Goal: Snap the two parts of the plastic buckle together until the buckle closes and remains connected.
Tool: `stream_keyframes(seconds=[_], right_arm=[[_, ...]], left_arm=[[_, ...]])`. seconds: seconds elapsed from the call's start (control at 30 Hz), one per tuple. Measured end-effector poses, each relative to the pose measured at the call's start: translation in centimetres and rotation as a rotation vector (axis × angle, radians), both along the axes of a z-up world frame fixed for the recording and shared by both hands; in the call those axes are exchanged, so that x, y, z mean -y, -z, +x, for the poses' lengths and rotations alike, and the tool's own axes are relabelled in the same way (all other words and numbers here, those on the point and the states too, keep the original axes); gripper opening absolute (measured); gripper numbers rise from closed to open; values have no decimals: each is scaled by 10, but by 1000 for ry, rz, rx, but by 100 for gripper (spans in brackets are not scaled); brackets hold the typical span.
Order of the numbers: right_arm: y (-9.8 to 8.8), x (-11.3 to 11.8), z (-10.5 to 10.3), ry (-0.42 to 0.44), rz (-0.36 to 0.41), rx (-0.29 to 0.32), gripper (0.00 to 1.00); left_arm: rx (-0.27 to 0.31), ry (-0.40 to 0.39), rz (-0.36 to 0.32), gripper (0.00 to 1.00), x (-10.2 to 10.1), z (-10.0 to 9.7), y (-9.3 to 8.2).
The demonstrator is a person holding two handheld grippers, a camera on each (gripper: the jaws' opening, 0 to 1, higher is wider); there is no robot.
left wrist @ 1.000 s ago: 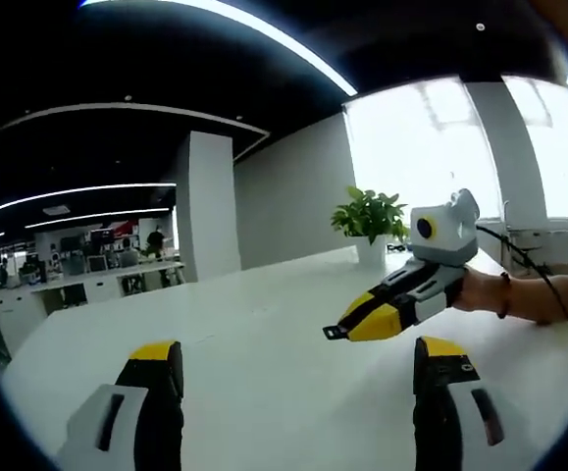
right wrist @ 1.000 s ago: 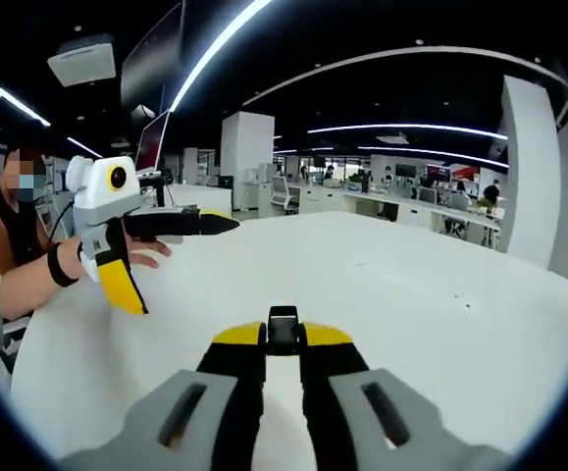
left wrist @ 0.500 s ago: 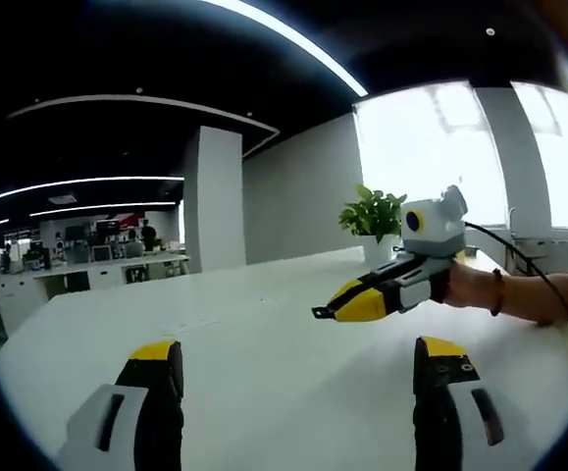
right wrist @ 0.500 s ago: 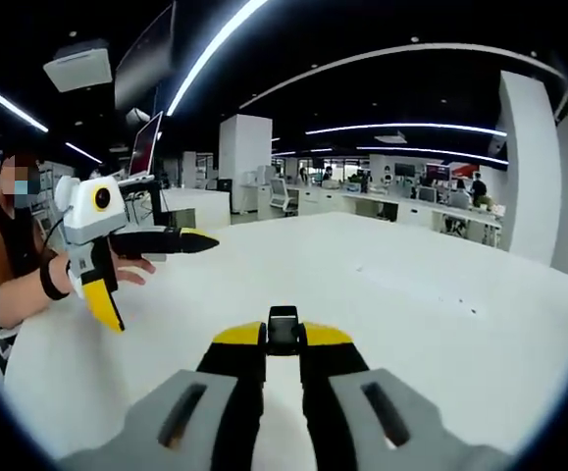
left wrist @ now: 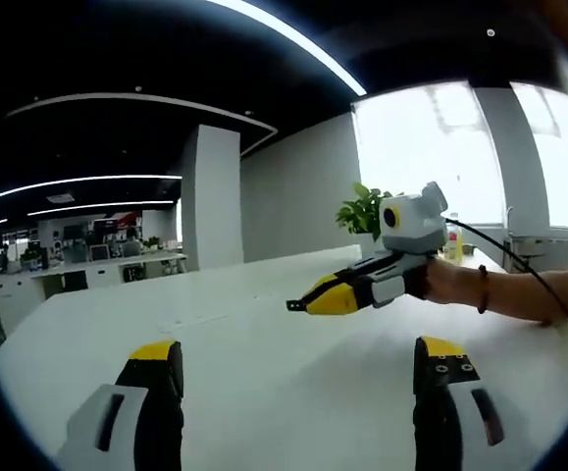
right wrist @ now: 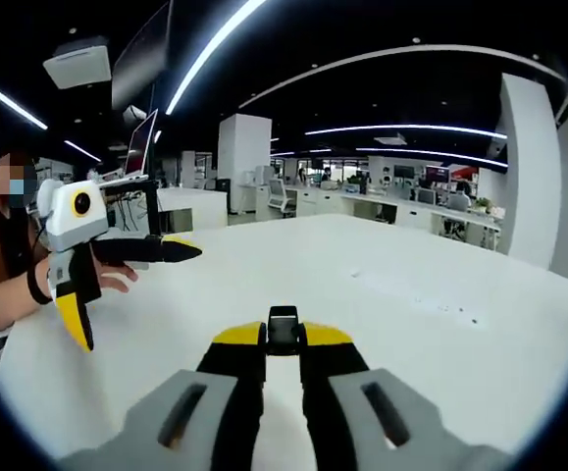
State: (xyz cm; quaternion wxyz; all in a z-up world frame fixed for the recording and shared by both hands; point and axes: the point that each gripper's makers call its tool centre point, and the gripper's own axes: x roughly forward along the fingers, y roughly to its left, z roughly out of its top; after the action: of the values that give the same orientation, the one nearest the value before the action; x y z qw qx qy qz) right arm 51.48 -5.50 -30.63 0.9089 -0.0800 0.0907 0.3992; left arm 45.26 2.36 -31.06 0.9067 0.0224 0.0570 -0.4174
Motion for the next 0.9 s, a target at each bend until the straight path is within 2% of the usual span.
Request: stream_keyframes(seconds=[0.23,0.6,0.7,0.9], right_arm=[[9,2,6,15,7,-19,11],[11,-3,-4,8,-21,-19,11],[18,-2,-2,5,-18,-38,11],[38,-3,-6,9,-63,-79,11]], left_arm=[[6,0,12,99,0,1,0],[-3,17,27,99,2,-1,4],[5,16,26,99,2,-2,2],[-5,17,35,99,1,-1,6]])
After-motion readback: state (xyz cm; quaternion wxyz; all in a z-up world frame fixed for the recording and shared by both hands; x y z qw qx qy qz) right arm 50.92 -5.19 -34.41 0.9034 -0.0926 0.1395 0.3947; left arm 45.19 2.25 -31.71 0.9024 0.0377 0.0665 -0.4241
